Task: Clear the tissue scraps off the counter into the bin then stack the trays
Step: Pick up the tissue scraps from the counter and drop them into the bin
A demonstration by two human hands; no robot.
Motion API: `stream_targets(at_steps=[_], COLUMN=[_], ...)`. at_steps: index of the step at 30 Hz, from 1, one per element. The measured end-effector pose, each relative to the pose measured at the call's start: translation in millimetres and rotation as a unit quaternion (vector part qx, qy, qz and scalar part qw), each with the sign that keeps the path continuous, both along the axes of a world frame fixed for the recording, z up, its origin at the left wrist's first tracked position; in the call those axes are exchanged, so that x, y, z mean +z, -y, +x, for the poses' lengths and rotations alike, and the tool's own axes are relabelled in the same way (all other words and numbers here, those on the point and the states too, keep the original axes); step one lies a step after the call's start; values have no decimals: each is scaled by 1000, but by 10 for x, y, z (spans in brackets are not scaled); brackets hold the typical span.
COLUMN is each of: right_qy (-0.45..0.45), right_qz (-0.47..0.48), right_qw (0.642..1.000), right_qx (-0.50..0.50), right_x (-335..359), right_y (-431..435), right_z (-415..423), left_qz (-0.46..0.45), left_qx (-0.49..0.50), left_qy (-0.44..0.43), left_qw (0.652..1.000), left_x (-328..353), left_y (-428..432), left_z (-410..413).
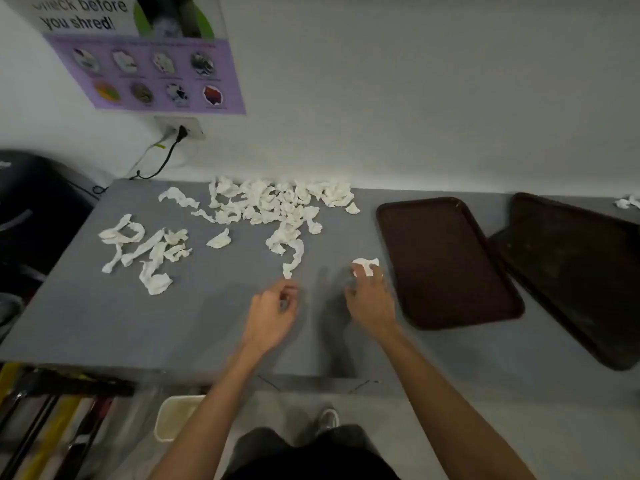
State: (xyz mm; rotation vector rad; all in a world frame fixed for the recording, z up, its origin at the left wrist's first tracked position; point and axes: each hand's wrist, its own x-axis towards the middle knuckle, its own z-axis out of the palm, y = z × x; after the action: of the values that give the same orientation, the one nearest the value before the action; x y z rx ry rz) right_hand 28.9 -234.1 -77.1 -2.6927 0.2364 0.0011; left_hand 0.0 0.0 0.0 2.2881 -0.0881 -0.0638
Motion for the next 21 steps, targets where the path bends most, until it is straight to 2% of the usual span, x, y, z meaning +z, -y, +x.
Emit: stream_targets(at_steps=[6, 11, 15, 18, 21], right_qy=[-72, -65, -36, -37, -70], right_qz=[-20, -21, -24, 22, 143], right_qw=[997, 997, 997, 996, 986], right_qx=[-18, 33, 69, 78, 54], right_x=[-254, -587, -707, -719, -510], right_y=[135, 74, -137, -277, -447], right_z=[461, 515, 223, 50, 45], left_qz=[-4, -3, -6, 0, -12], left_qx=[3, 7, 8, 8, 5], left_qy=[-58, -84, -88, -101, -112], left_qw=[998, 996, 996, 995, 994], left_x=[-101, -180, -259, -340, -408], left_y=[51, -3, -89, -174, -254], left_z=[244, 368, 413, 401, 354])
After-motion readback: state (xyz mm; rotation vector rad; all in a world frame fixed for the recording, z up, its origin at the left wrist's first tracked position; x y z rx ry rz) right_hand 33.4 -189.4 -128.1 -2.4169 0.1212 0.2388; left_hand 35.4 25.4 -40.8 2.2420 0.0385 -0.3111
